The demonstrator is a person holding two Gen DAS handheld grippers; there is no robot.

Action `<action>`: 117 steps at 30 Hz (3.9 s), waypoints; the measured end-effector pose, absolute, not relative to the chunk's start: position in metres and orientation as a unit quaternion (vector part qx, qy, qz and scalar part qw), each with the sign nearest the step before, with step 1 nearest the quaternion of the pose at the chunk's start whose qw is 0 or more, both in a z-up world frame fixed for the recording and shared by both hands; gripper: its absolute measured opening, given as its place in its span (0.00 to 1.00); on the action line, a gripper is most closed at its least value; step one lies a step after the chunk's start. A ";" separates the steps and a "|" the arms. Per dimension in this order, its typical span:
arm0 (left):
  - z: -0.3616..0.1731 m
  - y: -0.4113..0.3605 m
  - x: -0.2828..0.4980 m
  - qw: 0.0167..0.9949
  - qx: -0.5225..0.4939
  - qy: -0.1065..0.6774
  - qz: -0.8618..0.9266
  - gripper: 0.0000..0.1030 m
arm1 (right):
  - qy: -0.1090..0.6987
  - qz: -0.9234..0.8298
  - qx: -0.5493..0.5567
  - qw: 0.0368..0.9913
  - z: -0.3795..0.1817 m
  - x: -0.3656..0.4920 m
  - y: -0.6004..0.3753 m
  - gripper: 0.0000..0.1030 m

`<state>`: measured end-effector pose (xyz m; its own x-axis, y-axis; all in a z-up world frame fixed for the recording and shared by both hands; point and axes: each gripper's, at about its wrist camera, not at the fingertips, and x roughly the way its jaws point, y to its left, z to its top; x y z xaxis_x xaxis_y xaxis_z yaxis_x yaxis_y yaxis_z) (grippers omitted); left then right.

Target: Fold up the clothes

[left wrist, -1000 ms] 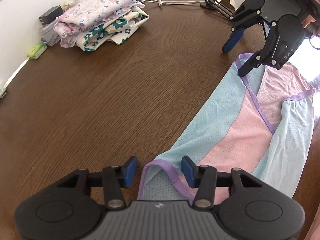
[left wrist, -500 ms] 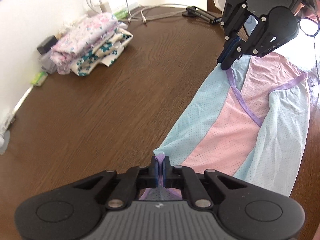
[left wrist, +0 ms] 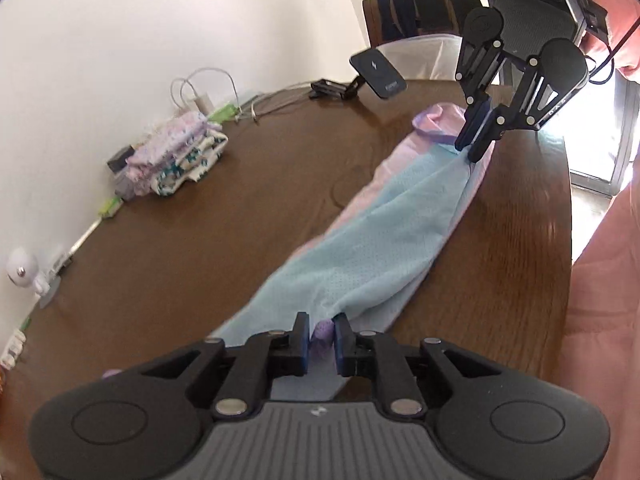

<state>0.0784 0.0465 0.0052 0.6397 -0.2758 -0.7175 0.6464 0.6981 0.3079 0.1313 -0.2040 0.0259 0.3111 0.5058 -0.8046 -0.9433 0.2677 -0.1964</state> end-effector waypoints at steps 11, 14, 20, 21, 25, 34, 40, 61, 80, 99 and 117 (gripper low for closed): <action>0.023 0.058 0.079 0.894 0.215 0.316 -0.234 0.52 | 0.316 0.437 -0.182 0.822 0.027 0.141 -0.244 0.46; 0.016 0.067 0.089 0.892 0.180 0.353 -0.216 0.52 | 0.337 0.421 -0.155 0.828 0.020 0.147 -0.246 0.49; 0.011 0.081 0.088 0.900 0.147 0.358 -0.198 0.51 | 0.376 0.404 -0.093 0.828 0.008 0.159 -0.255 0.50; 0.009 0.079 0.089 0.898 0.155 0.359 -0.200 0.51 | 0.383 0.401 -0.083 0.828 0.005 0.161 -0.256 0.50; 0.001 0.065 0.094 0.884 0.189 0.366 -0.220 0.31 | 0.408 0.389 -0.041 0.825 -0.003 0.169 -0.262 0.40; 0.011 0.058 0.092 0.888 0.214 0.327 -0.241 0.00 | 0.402 0.366 0.021 0.839 0.000 0.177 -0.279 0.05; 0.011 0.058 0.083 0.897 0.183 0.323 -0.238 0.15 | 0.420 0.346 0.043 0.838 -0.013 0.160 -0.292 0.06; -0.016 0.020 0.122 0.891 0.186 0.356 -0.210 0.15 | 0.522 0.224 0.025 0.823 0.016 0.261 -0.266 0.43; -0.019 0.035 0.119 0.904 0.133 0.343 -0.218 0.16 | 0.461 0.159 0.247 0.837 0.002 0.219 -0.340 0.03; -0.017 0.031 0.119 0.909 0.096 0.357 -0.191 0.29 | 0.365 0.180 0.314 0.858 -0.046 0.213 -0.371 0.03; 0.045 0.184 0.122 0.938 -0.049 0.342 0.009 0.59 | 0.324 0.343 0.066 0.879 0.024 0.178 -0.247 0.67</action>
